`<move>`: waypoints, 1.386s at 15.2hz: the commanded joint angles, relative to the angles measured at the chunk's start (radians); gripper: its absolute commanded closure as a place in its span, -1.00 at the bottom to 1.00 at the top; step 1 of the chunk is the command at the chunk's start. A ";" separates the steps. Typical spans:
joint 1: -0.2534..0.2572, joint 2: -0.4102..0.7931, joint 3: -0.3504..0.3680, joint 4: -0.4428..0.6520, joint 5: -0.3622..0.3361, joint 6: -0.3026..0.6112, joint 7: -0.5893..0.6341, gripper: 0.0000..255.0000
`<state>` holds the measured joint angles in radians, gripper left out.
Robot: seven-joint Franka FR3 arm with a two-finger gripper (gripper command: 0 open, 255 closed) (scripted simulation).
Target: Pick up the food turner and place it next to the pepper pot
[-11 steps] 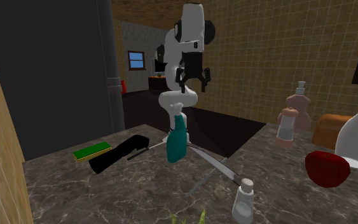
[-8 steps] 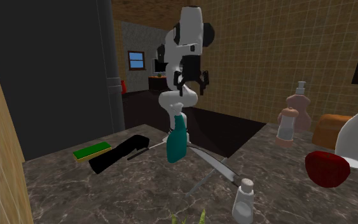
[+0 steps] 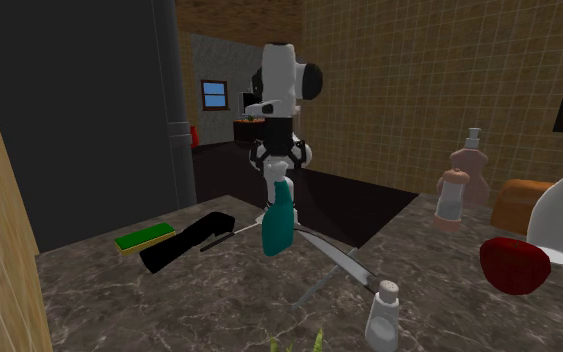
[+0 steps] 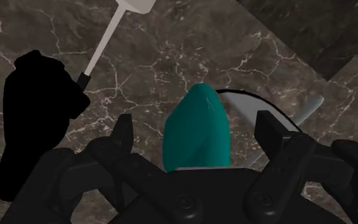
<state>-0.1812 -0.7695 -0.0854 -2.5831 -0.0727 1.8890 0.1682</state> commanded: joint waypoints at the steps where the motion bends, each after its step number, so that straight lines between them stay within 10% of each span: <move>1: -0.047 0.019 -0.016 -0.044 -0.015 0.062 0.051 -1.00; 12: -0.289 0.099 -0.063 -0.262 -0.078 0.346 0.345 -1.00; 21: -0.293 0.192 -0.075 -0.314 -0.091 0.491 0.348 -1.00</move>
<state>-0.4752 -0.5836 -0.1611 -2.8939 -0.1635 2.3707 0.5144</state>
